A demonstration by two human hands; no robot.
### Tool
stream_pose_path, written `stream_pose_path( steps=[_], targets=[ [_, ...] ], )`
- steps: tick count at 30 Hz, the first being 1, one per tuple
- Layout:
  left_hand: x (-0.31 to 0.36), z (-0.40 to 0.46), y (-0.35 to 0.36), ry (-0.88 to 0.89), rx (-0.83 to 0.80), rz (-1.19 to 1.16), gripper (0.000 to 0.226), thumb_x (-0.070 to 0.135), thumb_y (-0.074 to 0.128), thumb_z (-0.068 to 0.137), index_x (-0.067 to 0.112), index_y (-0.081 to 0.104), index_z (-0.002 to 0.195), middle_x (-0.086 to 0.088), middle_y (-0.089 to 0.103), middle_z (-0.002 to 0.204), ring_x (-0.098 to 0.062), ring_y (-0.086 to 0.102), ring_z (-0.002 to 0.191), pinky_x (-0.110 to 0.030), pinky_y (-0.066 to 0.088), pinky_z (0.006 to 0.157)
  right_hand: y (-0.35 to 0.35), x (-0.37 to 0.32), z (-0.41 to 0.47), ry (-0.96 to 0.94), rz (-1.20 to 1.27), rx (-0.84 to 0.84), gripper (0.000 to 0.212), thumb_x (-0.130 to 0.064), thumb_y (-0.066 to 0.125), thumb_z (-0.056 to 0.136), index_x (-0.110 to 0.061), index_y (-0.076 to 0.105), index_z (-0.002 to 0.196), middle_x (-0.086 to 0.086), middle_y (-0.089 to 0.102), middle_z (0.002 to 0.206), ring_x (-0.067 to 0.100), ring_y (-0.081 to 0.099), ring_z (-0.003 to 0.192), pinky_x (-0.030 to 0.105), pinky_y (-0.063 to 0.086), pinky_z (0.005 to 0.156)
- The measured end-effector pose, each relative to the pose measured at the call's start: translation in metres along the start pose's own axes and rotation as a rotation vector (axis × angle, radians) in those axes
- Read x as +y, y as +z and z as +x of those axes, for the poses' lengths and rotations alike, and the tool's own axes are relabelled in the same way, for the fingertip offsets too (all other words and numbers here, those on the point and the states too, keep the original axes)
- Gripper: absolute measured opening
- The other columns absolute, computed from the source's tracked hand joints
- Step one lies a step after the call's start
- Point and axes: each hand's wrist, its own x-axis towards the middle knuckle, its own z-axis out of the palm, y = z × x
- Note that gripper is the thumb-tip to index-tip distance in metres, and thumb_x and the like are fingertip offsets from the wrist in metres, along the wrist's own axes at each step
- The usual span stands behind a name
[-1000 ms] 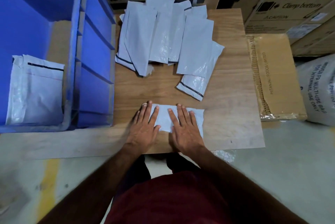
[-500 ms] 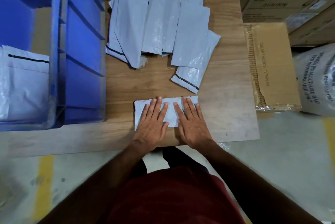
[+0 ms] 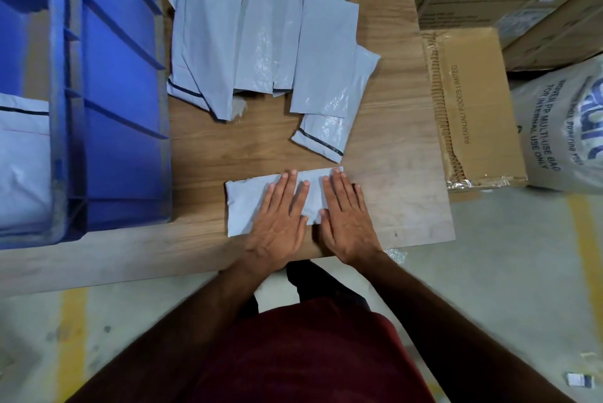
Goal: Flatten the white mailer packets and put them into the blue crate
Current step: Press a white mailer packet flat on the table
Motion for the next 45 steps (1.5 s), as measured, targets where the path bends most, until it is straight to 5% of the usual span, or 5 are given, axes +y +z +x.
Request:
stream_pose_path(
  steps=[10, 16, 29, 39, 45],
  targets=[
    [0.0, 0.006, 0.0, -0.04, -0.043, -0.032, 0.069, 0.038, 0.028, 0.097, 0.009, 0.024, 0.16, -0.018, 0.016, 0.167, -0.033, 0.019, 0.154, -0.052, 0.028, 0.121, 0.0, -0.004, 0.001, 0.048, 0.002, -0.06, 0.066, -0.034, 0.031, 0.102, -0.011, 0.017, 0.162, 0.013, 0.006, 0.17, 0.024, -0.001, 0.158, 0.053, 0.012, 0.125],
    [-0.014, -0.009, -0.002, -0.136, 0.0, -0.035, 0.069, 0.036, 0.031, 0.099, 0.007, 0.02, 0.161, -0.019, 0.014, 0.168, -0.032, 0.014, 0.156, -0.049, 0.013, 0.125, 0.007, -0.025, 0.01, -0.081, -0.055, -0.092, 0.064, -0.035, 0.03, 0.104, -0.014, 0.016, 0.163, 0.016, 0.006, 0.17, 0.027, -0.001, 0.158, 0.054, 0.01, 0.125],
    [-0.043, -0.031, -0.005, -0.312, 0.051, -0.074, 0.068, 0.036, 0.032, 0.101, 0.002, 0.024, 0.159, -0.026, 0.014, 0.165, -0.038, 0.014, 0.155, -0.056, 0.02, 0.123, 0.01, -0.06, 0.02, -0.176, -0.07, -0.088, 0.065, -0.032, 0.037, 0.104, -0.02, 0.014, 0.163, 0.018, 0.006, 0.169, 0.03, 0.001, 0.158, 0.054, 0.005, 0.126],
    [-0.056, -0.037, -0.001, -0.231, -0.092, -0.051, 0.082, 0.054, 0.036, 0.097, 0.009, 0.015, 0.162, -0.02, 0.005, 0.168, -0.035, 0.008, 0.156, -0.052, 0.019, 0.124, 0.016, -0.065, 0.026, -0.134, -0.122, -0.225, 0.069, -0.035, 0.028, 0.098, -0.022, 0.01, 0.164, 0.014, -0.002, 0.17, 0.028, -0.002, 0.158, 0.053, 0.007, 0.125],
    [-0.088, -0.041, -0.016, 0.02, -0.126, 0.044, 0.081, 0.06, 0.034, 0.099, 0.014, 0.013, 0.162, -0.016, 0.013, 0.168, -0.032, 0.017, 0.155, -0.045, 0.018, 0.125, -0.008, -0.046, 0.011, -0.213, -0.064, -0.186, 0.081, -0.055, 0.042, 0.1, -0.018, 0.008, 0.164, 0.013, 0.001, 0.17, 0.026, -0.003, 0.158, 0.054, 0.001, 0.126]
  ],
)
